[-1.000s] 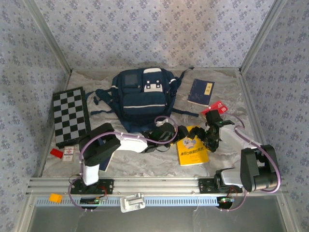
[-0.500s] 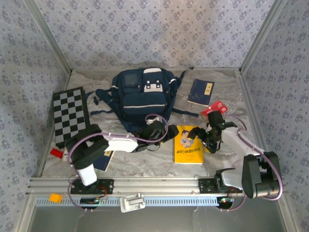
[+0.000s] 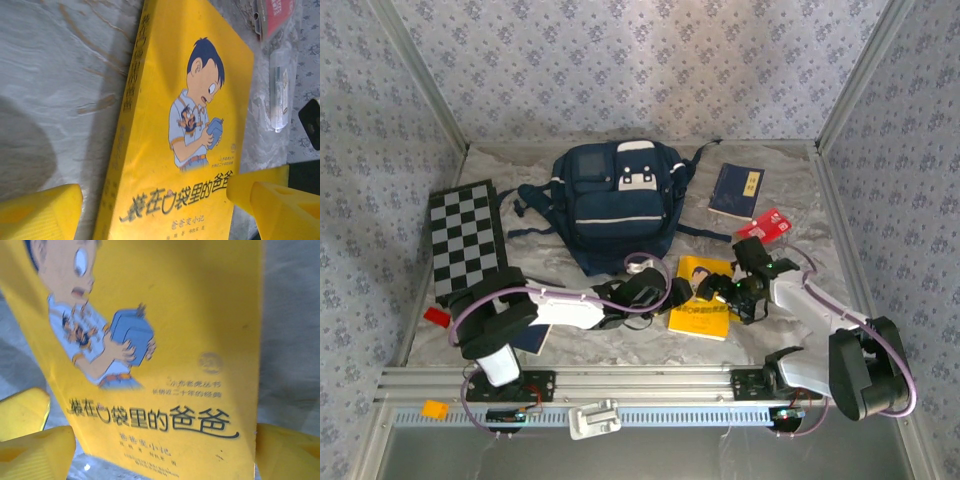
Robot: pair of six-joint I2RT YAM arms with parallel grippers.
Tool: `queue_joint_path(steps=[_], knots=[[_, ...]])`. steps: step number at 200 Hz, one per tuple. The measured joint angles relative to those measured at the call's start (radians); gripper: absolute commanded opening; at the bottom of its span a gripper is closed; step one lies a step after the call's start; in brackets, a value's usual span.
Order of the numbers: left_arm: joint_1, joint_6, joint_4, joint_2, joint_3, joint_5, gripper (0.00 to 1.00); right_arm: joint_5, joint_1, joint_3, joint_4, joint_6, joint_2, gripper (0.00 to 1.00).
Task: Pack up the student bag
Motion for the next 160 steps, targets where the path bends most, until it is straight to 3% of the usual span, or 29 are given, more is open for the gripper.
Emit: queue_joint_path(steps=[20,52,96,160], knots=[[0.022,0.035,-0.052,-0.030,0.000,0.005,0.81,-0.041,0.014,0.000,0.025,0.005,0.002,0.89],[0.066,0.099,-0.109,-0.047,0.002,0.032,0.77,-0.046,-0.105,0.000,0.018,-0.046,0.000,0.79],[0.100,0.217,-0.188,-0.040,0.050,0.114,0.72,-0.092,-0.179,-0.035,0.069,-0.122,0.001,0.72],[0.100,0.289,-0.182,0.039,0.127,0.183,0.70,-0.135,-0.191,-0.082,0.142,-0.133,0.014,0.67]])
